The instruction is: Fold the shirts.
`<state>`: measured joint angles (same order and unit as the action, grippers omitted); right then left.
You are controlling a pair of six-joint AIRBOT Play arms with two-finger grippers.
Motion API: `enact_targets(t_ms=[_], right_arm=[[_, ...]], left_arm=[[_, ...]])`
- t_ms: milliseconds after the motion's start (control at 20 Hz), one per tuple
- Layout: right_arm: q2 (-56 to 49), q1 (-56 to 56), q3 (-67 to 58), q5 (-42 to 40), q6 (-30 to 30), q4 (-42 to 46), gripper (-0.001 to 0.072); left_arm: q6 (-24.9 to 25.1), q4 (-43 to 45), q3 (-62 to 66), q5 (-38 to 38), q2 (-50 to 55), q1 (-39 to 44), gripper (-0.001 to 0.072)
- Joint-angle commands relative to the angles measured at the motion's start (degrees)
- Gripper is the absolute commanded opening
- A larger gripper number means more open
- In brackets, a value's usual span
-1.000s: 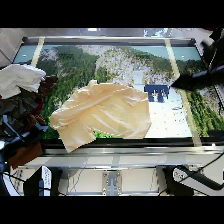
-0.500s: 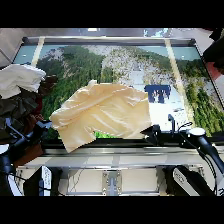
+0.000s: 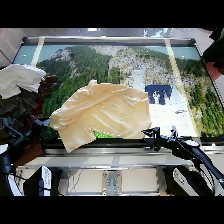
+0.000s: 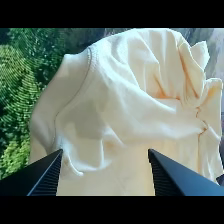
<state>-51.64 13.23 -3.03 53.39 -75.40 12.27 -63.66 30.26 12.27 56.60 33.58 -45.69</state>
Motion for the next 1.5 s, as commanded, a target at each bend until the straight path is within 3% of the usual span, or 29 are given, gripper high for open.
enact_targets(t_ms=[0, 100, 150, 250, 300, 550, 650, 950, 1000, 1100, 1150, 1200, 1250, 1450], right_arm=[[-1.03, -6.56, 0.37, -7.41, -2.95, -2.16, 0.0508], [-1.79, -12.41, -0.11, -14.25, -3.63, -5.31, 0.0505], [-1.79, -14.8, -0.61, -17.92, -3.56, -6.99, 0.0434], [-1.75, -17.33, -2.29, -22.58, -3.45, -7.48, 0.0101], [-1.75, -17.75, -3.3, -23.98, -3.41, -7.48, 0.005], [-1.75, -17.81, -8.04, -24.11, 0.11, -7.04, 0.0012], [-1.75, -17.81, -9.38, -23.58, 1.57, -6.86, 0.0012], [-1.75, -17.81, -10.62, -19.87, 3.04, -2.23, 0.0012], [-1.75, -17.81, -10.62, -19.5, 3.04, -1.7, 0.0012], [-1.75, -17.81, -10.62, -19.45, 3.08, -0.98, 0.0013], [-1.75, -17.81, -10.62, -19.5, 3.15, -0.87, 0.0013], [-1.73, -17.81, -10.62, -19.47, 3.8, -0.79, 0.0012], [-1.66, -17.79, -10.69, -19.39, 5.9, -0.81, 0.0012], [2.58, -17.79, -15.54, -15.08, 12.13, 4.63, 0.001]], left_arm=[[0.04, -1.14, -0.02, -1.14, 0.22, -0.04, 0.0607], [0.04, -0.2, -0.02, -1.14, 0.61, -0.04, 0.0607], [0.04, 1.42, -0.02, -1.14, 0.81, -0.04, 0.0607], [0.02, 4.5, -0.02, -1.09, 1.27, -0.04, 0.0607], [0.02, 5.33, -0.02, -1.09, 1.57, -0.04, 0.0607], [0.07, 5.33, -0.04, -0.42, 4.92, 1.84, 0.0607], [2.62, 5.31, -0.04, -0.74, 7.19, 5.62, 0.0607], [3.04, 2.75, -0.02, -11.1, 12.81, 17.94, 0.0605], [3.04, 1.73, -0.02, -12.35, 13.44, 18.97, 0.0568], [3.06, 0.17, -0.02, -16.02, 14.47, 20.13, 0.0401], [3.04, -1.05, -0.02, -17.46, 14.71, 20.33, 0.03], [3.06, -2.64, -0.02, -18.08, 14.78, 20.33, 0.0134], [3.1, -4.59, 0.0, -18.21, 14.75, 20.31, 0.0013], [3.13, -8.41, 2.03, -17.33, 9.81, 20.26, 0.001]])
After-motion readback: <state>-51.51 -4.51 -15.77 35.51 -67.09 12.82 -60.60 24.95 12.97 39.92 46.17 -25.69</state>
